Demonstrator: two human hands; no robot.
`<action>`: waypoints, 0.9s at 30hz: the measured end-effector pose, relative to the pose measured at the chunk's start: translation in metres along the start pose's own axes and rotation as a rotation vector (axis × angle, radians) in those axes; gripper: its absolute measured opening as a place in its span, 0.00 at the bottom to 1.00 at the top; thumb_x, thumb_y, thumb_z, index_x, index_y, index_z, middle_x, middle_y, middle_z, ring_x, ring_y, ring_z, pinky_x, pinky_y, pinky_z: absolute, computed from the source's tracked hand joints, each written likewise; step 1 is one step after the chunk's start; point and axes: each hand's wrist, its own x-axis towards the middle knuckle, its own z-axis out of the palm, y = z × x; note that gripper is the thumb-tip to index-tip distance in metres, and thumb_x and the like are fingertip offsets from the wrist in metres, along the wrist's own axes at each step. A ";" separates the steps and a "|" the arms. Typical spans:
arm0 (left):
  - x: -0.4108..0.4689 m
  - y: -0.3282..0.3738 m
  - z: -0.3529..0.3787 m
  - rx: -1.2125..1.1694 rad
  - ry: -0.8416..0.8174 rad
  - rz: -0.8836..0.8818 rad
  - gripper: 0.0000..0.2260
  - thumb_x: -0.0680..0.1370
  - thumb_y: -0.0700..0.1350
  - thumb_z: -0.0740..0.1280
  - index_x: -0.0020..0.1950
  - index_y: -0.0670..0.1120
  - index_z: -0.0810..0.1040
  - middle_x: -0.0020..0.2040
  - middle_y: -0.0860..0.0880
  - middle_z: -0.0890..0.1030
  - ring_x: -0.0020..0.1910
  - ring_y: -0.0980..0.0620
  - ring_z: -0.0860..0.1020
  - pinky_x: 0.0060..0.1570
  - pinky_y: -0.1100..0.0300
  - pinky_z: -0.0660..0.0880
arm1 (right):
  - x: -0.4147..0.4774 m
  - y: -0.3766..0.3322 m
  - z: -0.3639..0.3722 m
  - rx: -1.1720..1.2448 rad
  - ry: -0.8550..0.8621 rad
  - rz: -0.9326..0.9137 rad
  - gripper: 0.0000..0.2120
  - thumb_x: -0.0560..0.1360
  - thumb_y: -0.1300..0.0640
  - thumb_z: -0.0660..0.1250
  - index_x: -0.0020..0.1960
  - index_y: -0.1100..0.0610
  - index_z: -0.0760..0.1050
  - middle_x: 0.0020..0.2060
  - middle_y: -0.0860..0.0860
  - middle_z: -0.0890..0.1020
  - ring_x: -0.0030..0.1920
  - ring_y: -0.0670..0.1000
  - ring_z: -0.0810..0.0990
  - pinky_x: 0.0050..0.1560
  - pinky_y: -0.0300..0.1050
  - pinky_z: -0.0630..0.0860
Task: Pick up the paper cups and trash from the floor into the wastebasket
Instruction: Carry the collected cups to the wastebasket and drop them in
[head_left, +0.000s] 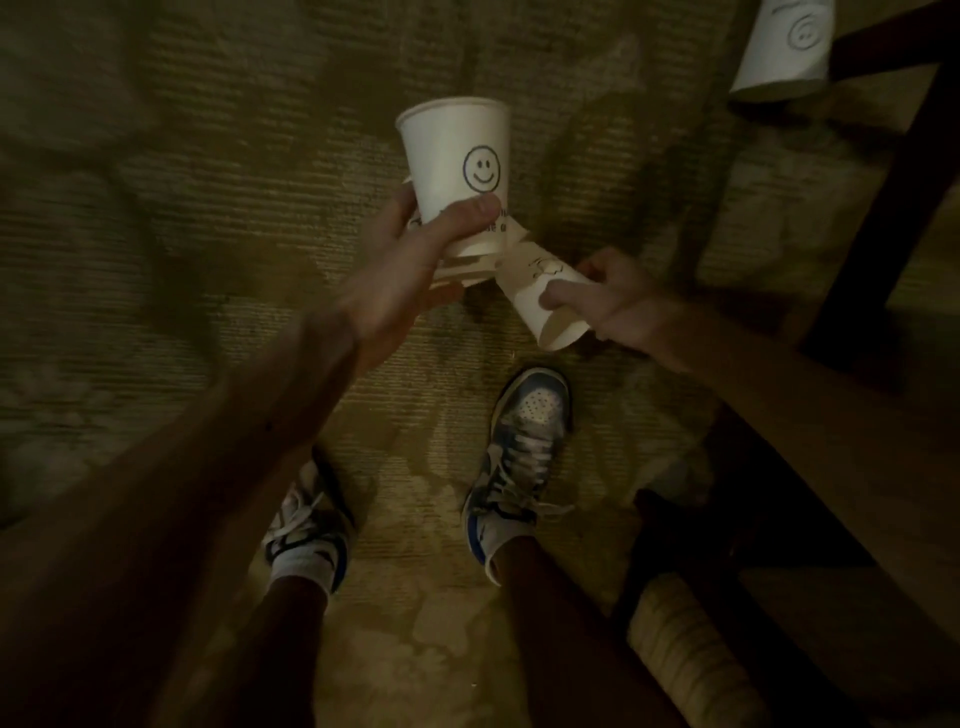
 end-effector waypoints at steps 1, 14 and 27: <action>-0.008 0.004 0.002 0.022 -0.007 -0.012 0.24 0.74 0.53 0.73 0.68 0.52 0.73 0.57 0.51 0.84 0.55 0.51 0.83 0.52 0.51 0.79 | -0.010 -0.003 -0.004 0.089 0.015 0.022 0.22 0.70 0.43 0.72 0.57 0.50 0.67 0.48 0.48 0.76 0.43 0.48 0.77 0.39 0.44 0.75; -0.181 0.172 0.012 0.166 -0.183 -0.185 0.23 0.67 0.57 0.72 0.60 0.50 0.79 0.53 0.48 0.86 0.52 0.49 0.84 0.45 0.54 0.82 | -0.238 -0.084 -0.057 0.717 0.029 -0.070 0.18 0.74 0.48 0.71 0.61 0.46 0.68 0.52 0.48 0.81 0.46 0.45 0.83 0.38 0.39 0.78; -0.516 0.413 0.049 0.519 -0.450 0.092 0.25 0.68 0.57 0.69 0.62 0.49 0.77 0.59 0.44 0.83 0.57 0.45 0.81 0.59 0.49 0.75 | -0.615 -0.179 -0.093 1.071 0.343 -0.357 0.12 0.74 0.45 0.70 0.55 0.42 0.72 0.51 0.47 0.81 0.43 0.48 0.85 0.43 0.47 0.83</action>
